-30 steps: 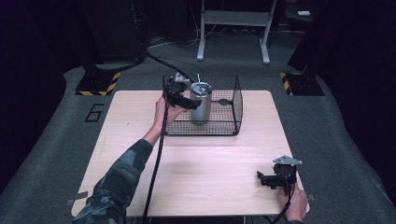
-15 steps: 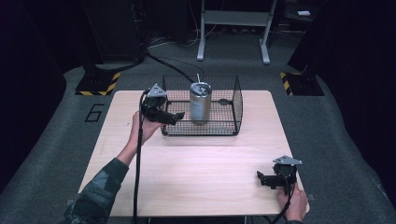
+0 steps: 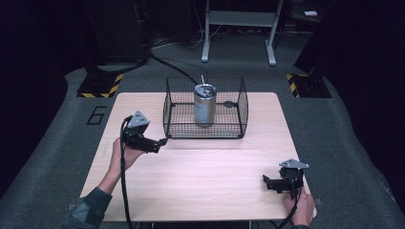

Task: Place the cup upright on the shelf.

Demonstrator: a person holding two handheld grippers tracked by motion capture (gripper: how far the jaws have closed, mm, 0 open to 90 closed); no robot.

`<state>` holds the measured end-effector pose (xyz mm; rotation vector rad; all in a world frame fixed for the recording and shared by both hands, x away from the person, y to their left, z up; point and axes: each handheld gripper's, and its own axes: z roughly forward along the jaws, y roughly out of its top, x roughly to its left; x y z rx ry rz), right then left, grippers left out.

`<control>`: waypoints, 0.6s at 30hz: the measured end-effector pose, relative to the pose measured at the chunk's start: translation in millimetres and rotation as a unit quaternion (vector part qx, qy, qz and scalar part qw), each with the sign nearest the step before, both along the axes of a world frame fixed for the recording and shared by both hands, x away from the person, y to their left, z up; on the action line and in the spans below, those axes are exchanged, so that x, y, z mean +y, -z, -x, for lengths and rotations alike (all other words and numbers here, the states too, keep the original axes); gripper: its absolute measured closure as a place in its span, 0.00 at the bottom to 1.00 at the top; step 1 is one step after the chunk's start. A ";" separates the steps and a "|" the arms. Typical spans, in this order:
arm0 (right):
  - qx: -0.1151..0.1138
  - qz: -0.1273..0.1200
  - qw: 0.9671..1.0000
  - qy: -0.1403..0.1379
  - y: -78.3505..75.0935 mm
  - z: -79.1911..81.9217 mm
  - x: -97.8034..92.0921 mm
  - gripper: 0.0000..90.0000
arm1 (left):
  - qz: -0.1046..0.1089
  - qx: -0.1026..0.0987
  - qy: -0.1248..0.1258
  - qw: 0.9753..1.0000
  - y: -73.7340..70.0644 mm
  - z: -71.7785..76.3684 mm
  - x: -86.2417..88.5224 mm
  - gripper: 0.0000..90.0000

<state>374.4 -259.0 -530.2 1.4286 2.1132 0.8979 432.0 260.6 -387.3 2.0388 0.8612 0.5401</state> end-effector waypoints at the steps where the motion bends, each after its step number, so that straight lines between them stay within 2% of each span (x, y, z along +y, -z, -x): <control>1: 0.000 0.000 1.000 0.000 0.0 0.0 0.0 0.00 | -0.001 -0.002 -0.006 1.000 4.2 4.2 4.6 0.00; 10: 0.000 0.000 1.000 0.000 0.0 0.1 0.0 0.00 | -0.008 0.007 -0.046 0.999 36.3 34.4 37.5 0.00; 16: 0.000 0.000 1.000 0.000 0.0 0.1 0.1 0.00 | 0.000 0.026 -0.079 0.997 65.0 51.0 59.2 0.00; 17: 0.000 0.000 1.000 0.000 0.0 0.0 0.1 0.00 | -0.001 0.034 -0.085 0.996 71.1 54.7 62.9 0.00; 18: 0.000 0.000 1.000 0.000 0.0 0.1 0.1 0.00 | -0.004 0.033 -0.092 0.995 76.7 57.0 65.7 0.00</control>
